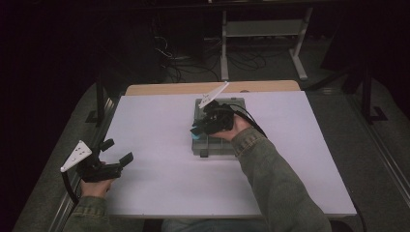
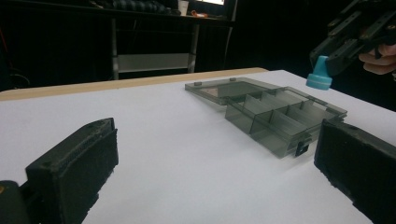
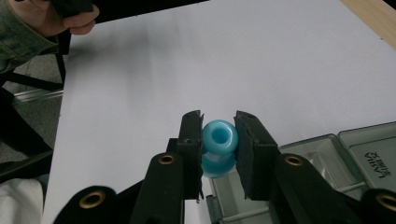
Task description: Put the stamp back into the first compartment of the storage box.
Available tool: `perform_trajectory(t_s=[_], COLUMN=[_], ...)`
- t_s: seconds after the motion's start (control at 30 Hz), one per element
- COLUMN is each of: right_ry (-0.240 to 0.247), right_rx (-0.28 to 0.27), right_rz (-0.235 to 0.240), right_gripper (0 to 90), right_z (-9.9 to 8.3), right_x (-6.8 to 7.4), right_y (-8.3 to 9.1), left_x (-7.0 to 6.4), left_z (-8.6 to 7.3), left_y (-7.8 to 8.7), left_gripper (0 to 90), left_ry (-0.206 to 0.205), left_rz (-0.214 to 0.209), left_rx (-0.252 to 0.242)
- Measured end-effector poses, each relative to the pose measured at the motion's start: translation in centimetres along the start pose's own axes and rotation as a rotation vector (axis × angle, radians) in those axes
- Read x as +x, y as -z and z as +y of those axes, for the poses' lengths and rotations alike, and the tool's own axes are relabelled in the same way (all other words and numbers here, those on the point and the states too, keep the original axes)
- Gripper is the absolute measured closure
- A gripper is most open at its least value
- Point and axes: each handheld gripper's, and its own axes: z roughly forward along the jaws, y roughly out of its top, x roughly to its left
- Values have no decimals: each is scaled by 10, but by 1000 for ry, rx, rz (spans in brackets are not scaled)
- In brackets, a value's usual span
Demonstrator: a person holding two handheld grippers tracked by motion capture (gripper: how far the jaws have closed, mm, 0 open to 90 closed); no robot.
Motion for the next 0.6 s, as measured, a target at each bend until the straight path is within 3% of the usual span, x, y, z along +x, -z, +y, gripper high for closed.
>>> perform_trajectory(t_s=[0.6], right_ry=[-42], right_rx=[31], right_rz=[-33], right_gripper=[716], right_z=[3], right_x=[-26], right_y=[-6], left_x=[1], left_z=[-1], left_y=[-1], left_gripper=[0], left_ry=[0], left_rz=[-4], left_rx=[2])
